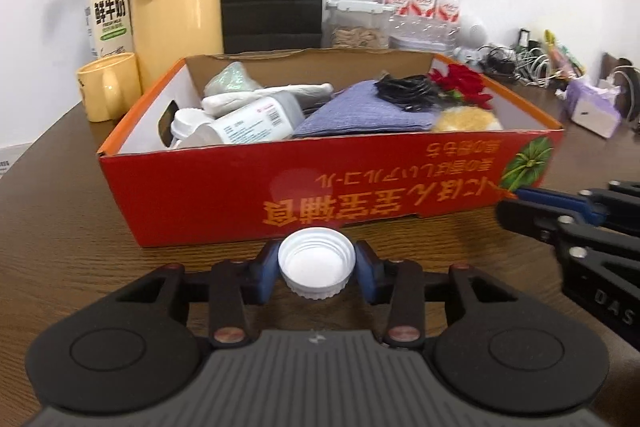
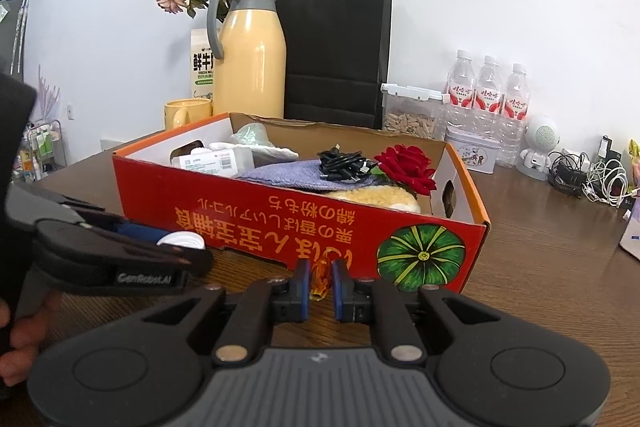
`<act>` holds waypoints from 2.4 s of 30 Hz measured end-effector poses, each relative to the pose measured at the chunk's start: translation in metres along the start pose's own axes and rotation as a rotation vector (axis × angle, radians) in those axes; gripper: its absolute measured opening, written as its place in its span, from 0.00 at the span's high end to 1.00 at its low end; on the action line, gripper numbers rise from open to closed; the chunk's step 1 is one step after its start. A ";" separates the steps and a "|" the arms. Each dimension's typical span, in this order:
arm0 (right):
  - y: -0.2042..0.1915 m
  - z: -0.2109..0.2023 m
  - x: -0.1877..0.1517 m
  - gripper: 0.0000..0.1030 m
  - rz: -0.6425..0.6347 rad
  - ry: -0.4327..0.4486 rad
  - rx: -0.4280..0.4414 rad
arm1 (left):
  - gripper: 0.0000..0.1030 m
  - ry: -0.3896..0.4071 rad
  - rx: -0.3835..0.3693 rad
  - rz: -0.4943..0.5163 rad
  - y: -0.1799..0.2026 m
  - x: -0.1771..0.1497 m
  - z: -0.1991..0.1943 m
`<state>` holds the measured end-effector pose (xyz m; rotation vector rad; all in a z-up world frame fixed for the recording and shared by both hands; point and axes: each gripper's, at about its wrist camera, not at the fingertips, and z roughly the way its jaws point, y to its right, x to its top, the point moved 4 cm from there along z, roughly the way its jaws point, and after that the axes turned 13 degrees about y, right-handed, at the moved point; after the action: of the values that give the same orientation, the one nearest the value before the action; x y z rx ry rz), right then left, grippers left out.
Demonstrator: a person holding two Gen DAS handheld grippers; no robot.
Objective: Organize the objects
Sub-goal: 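Grasp the large white cap with the left tool while the right tool holds the orange item, then drop the cap into the box with the left tool while the right tool drops the orange item in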
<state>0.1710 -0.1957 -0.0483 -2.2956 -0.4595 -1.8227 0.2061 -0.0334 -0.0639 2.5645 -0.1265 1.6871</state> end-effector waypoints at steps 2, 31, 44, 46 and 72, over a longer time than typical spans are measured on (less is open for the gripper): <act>-0.001 0.000 0.000 0.90 -0.004 0.002 -0.001 | 0.61 0.022 0.007 -0.001 0.000 0.002 -0.003; -0.003 0.032 0.091 0.90 0.024 0.233 -0.051 | 0.60 0.303 0.052 -0.108 -0.021 0.102 -0.014; 0.017 0.100 0.081 0.90 0.037 0.170 -0.143 | 0.60 0.246 0.132 -0.120 -0.035 0.101 0.051; 0.019 0.101 0.078 0.89 0.050 0.161 -0.137 | 0.57 0.238 0.135 -0.112 -0.037 0.098 0.054; 0.027 0.057 0.072 0.00 0.085 0.211 -0.166 | 0.00 0.358 0.163 -0.085 -0.041 0.094 0.006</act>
<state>0.2469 -0.1933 0.0097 -2.1504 -0.1822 -2.1014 0.2533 0.0036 0.0199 2.2801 0.1430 2.1651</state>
